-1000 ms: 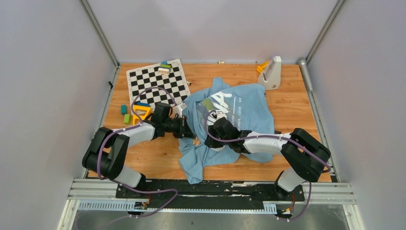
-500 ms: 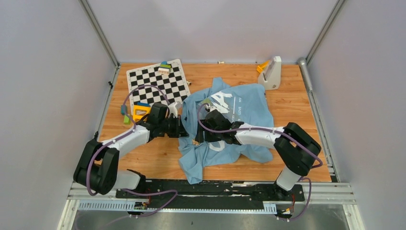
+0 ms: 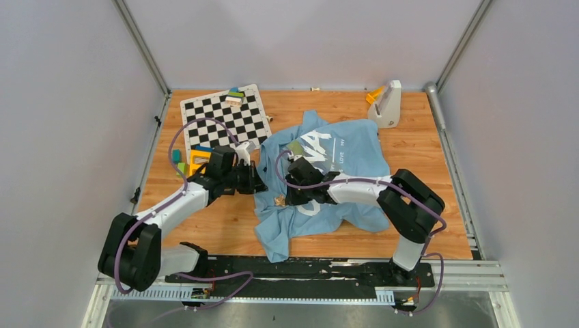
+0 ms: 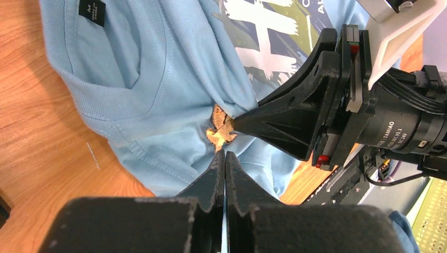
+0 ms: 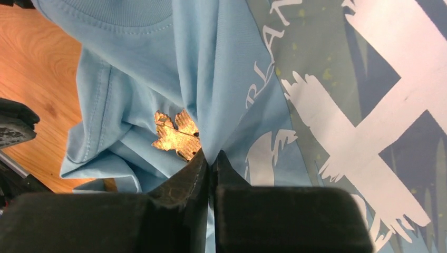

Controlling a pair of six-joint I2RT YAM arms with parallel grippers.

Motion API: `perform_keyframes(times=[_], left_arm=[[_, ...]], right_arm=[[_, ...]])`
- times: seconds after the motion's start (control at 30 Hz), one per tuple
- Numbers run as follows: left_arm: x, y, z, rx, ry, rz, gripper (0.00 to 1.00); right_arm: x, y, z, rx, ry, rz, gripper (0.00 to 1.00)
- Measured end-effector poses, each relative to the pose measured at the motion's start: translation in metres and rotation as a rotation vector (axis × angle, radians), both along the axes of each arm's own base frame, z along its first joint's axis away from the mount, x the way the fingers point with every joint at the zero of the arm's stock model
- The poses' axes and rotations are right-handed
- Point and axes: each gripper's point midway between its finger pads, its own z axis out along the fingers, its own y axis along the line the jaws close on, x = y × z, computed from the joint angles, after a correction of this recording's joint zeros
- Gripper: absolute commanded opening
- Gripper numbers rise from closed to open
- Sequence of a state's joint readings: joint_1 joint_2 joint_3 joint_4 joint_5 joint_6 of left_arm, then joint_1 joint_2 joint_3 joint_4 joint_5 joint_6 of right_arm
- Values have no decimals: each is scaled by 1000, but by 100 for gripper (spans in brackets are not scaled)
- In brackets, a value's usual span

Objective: Remove the brooch from the garment

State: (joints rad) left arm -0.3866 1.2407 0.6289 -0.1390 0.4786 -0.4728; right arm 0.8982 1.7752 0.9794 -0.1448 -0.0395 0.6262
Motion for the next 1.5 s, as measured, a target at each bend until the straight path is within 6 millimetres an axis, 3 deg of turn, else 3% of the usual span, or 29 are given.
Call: perform_keyframes(times=[0.13, 0.17, 0.23, 0.4, 0.57, 0.87, 1.5], left_arm=[[-1, 0, 2, -3, -5, -1, 3], [-1, 0, 6, -8, -13, -3, 5], [-2, -1, 8, -17, -14, -10, 8], [-8, -6, 28, -69, -54, -42, 27], [-14, -12, 48, -116, -68, -79, 34], [-15, -21, 80, -166, -88, -136, 40], [-29, -28, 66, -177, 59, -206, 35]], right_arm=[[-2, 0, 5, 24, -29, 32, 0], [-8, -4, 19, 56, -62, 60, 0], [-7, -2, 27, 80, -82, 71, 0], [-14, -5, 71, 201, -196, 133, 1], [-17, 4, 107, 295, -291, 215, 1], [-31, 10, 116, 348, -291, 336, 2], [-42, 12, 120, 388, -258, 400, 2]])
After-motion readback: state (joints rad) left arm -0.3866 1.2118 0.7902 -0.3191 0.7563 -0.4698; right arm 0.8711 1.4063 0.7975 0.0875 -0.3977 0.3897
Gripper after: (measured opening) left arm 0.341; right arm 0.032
